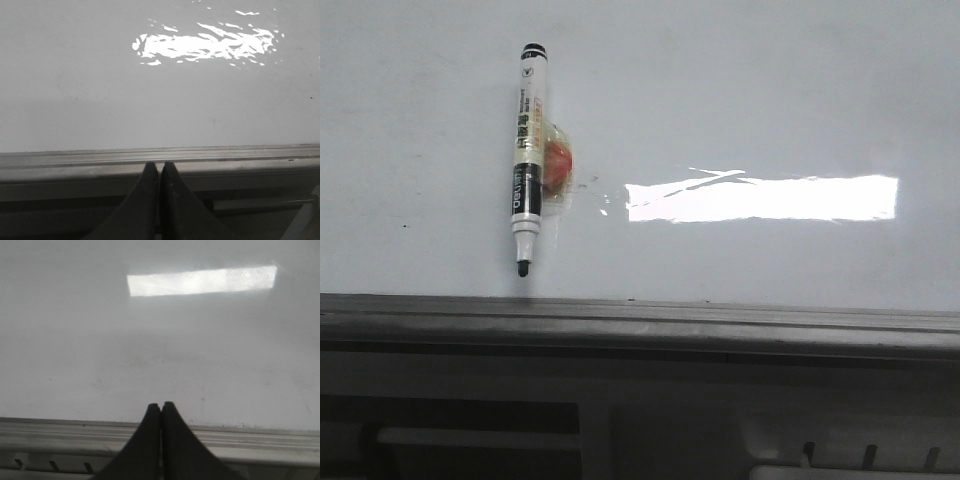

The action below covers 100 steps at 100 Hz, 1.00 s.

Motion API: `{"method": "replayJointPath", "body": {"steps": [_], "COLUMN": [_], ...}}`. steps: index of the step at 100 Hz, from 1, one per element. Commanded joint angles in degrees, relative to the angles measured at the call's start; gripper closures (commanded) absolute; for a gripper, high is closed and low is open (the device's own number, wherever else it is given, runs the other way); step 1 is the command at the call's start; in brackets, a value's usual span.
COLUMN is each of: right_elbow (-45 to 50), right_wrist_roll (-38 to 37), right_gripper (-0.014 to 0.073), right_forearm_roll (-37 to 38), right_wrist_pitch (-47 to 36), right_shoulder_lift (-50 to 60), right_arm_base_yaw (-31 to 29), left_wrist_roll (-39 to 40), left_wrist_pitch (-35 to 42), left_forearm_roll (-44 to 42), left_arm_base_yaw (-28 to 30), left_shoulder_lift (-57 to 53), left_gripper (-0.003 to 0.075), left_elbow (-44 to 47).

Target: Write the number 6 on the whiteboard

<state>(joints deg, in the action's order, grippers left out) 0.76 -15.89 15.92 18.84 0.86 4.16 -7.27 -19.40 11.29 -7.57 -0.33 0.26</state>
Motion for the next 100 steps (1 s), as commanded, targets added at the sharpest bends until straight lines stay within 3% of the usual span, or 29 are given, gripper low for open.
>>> {"method": "replayJointPath", "body": {"steps": [1, 100], "right_elbow": [1.59, 1.59], "right_wrist_roll": [0.5, 0.5], "right_gripper": [0.0665, 0.0665], "right_forearm_roll": [1.28, 1.28], "right_wrist_pitch": [-1.24, -1.55], "right_shoulder_lift": [0.78, 0.78], "right_arm_base_yaw": [-0.39, -0.39], "left_wrist_roll": [0.65, 0.65], "left_wrist_pitch": [2.44, 3.05], "left_forearm_roll": [0.17, 0.05], "left_arm_base_yaw": [0.17, 0.17], "left_shoulder_lift": [-1.63, -1.63], "left_gripper": [0.0739, 0.0739], "left_elbow": [2.56, 2.56]}}
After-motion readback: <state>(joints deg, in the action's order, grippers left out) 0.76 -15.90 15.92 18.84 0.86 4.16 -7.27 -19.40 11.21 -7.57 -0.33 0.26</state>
